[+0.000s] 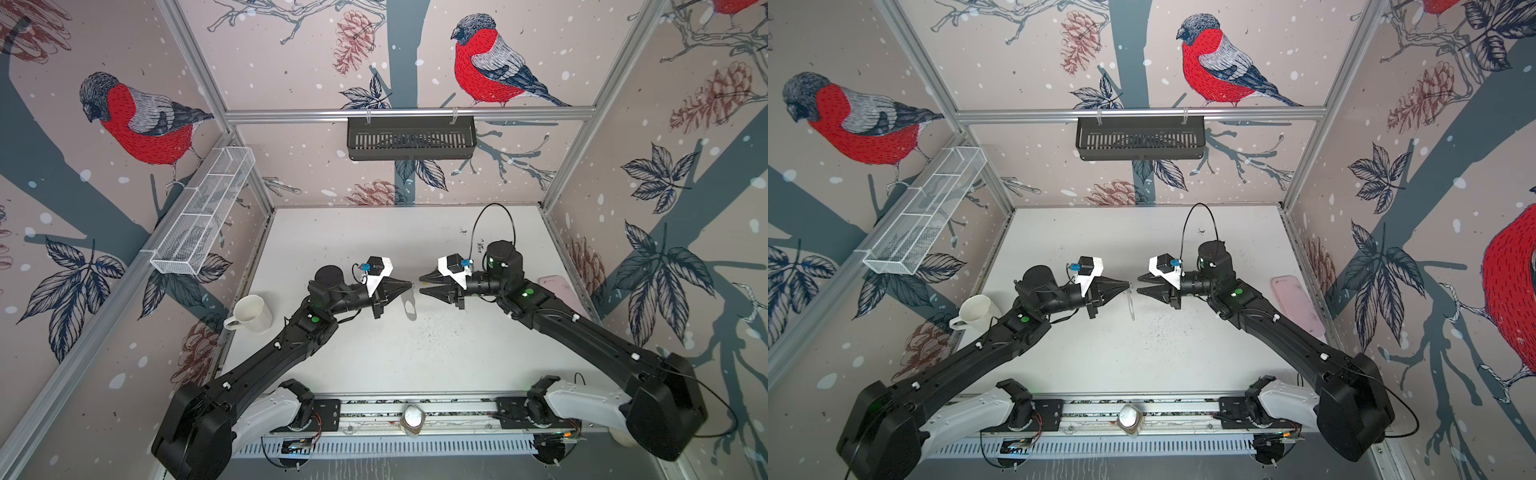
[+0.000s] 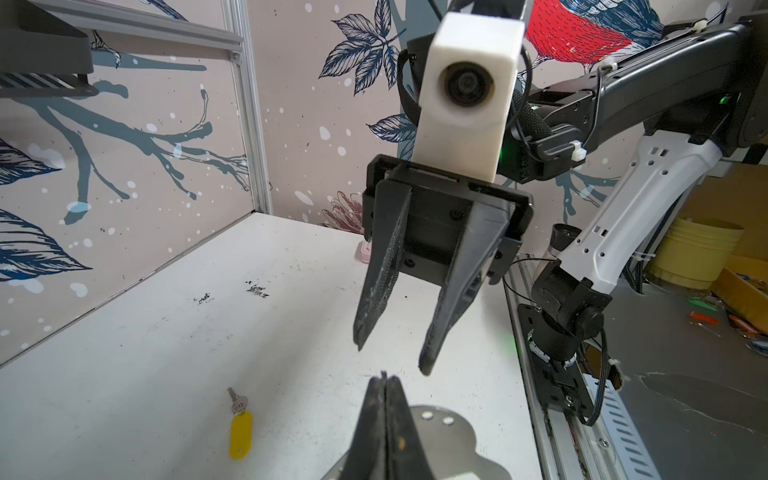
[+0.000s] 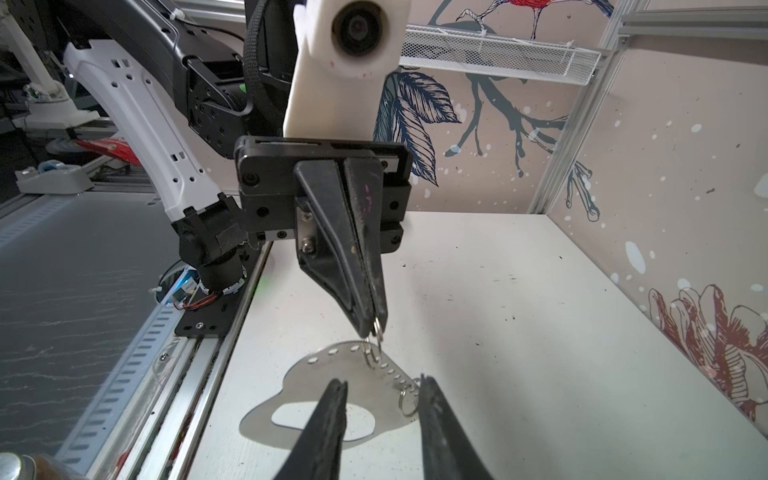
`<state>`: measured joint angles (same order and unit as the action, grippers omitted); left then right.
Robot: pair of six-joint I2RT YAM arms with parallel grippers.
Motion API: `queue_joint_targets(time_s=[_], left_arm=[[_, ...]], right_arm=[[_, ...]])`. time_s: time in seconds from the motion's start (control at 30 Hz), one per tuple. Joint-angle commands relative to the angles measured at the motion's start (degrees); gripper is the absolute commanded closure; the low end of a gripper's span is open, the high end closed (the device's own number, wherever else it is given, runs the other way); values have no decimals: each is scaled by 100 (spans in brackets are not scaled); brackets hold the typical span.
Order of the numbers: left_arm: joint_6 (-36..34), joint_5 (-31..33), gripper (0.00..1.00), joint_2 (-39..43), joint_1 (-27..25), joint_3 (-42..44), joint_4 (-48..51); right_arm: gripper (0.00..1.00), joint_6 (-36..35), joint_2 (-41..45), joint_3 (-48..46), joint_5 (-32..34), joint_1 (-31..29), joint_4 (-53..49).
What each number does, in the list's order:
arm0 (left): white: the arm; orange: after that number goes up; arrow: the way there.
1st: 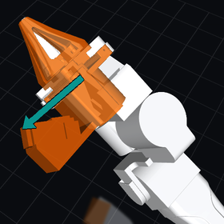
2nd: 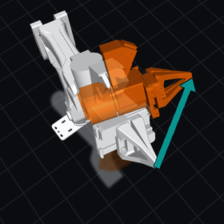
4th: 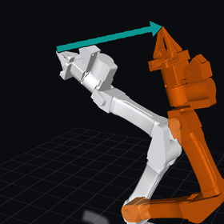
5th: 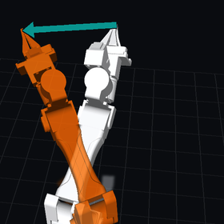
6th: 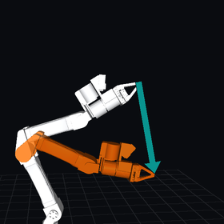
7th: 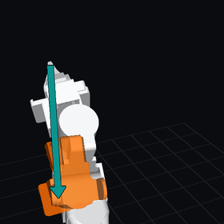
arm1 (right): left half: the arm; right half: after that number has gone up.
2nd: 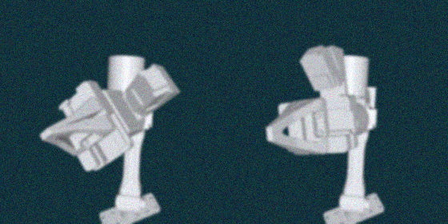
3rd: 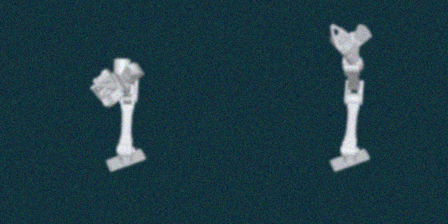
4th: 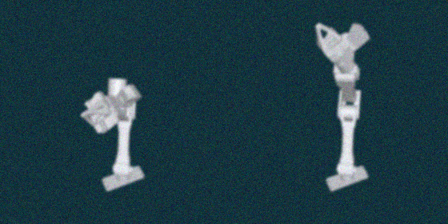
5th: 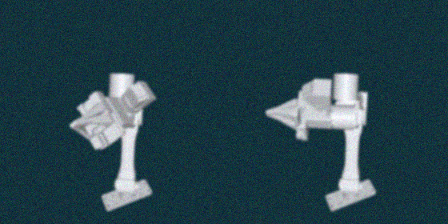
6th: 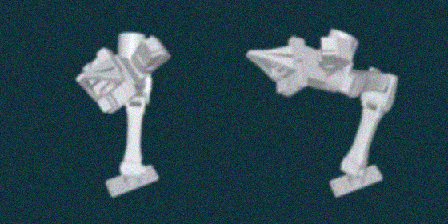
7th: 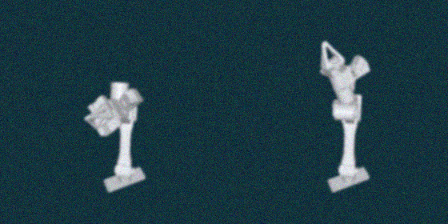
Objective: Put the keys on the keyring
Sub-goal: 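Close the left gripper on the split ring held by the right gripper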
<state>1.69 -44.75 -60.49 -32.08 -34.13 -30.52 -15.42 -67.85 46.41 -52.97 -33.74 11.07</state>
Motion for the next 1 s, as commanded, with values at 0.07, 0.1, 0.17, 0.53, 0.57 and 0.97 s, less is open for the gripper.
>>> queue_joint_targets(time_s=[0.07, 0.1, 0.17, 0.53, 0.57, 0.97], left_arm=[[179, -127, 100, -135, -7, -24, -873], [210, -155, 100, -180, -2, -36, -958], [277, -189, 100, -245, -2, -26, -1143], [674, -183, 100, -499, -9, 266, -2380], [687, -183, 100, -524, -4, 284, -2451], [857, -182, 100, -654, -1, 485, -3115]], right_arm=[[68, 497, 13, -123, 59, -1, 735], [68, 550, -15, -128, 28, -8, 816], [68, 625, -49, -142, 24, -27, 929], [72, 1047, -171, -280, 40, -54, 1615], [73, 1073, -182, -286, 39, -54, 1662], [82, 1267, -369, -230, -121, -71, 2019]])
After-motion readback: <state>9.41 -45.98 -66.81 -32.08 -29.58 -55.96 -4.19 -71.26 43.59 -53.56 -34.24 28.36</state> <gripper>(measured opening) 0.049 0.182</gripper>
